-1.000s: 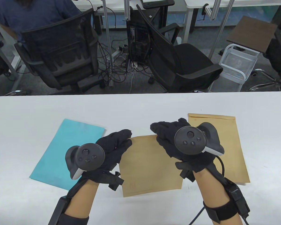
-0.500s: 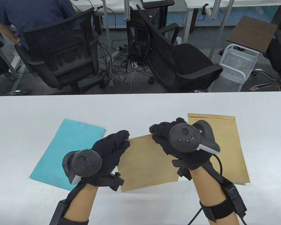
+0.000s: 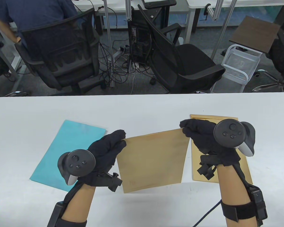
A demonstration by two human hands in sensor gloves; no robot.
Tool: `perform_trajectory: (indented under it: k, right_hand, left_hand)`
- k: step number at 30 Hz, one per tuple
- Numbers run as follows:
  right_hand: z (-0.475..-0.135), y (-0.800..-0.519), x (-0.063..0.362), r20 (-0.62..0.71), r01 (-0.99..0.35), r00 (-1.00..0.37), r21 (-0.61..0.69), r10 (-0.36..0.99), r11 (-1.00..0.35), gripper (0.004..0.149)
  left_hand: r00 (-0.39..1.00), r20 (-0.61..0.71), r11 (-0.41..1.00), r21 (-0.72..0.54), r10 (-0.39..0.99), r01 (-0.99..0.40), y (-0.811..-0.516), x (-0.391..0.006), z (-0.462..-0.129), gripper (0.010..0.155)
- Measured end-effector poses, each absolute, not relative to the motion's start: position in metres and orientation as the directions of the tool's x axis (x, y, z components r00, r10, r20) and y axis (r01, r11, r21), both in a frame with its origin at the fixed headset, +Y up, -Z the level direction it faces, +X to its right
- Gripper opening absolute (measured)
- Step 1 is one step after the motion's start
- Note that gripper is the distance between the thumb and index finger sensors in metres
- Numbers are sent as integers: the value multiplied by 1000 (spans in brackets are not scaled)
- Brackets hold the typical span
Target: Stuff flat paper into A4 envelope
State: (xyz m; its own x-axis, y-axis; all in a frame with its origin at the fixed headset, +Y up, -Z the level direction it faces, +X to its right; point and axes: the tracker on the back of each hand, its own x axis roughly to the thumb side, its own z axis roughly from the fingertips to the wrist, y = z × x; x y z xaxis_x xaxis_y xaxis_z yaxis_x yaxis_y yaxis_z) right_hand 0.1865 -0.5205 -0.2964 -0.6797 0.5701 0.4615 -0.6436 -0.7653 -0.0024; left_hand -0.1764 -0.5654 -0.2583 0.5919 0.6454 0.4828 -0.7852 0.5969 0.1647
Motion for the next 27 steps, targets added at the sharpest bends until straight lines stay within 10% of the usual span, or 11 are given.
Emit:
perform_trajectory:
  k: [11,16,27]
  right_hand:
    - [-282,-503,211,438,-678,-723,-305,534,-669,40]
    - [-266,-499,204,495,-684,-727,-458,476,-568,41]
    - [-259,-549,105,658,-693,-540,5,524,-720,42]
  left_hand:
    - [663,427,607,280,615,-744,-568,-196,-253,47]
    - [687,456,667,236,566,-706,-566,-184,-250,92]
    - [833,487,882,230,262,-412,-578,-128,-242,113]
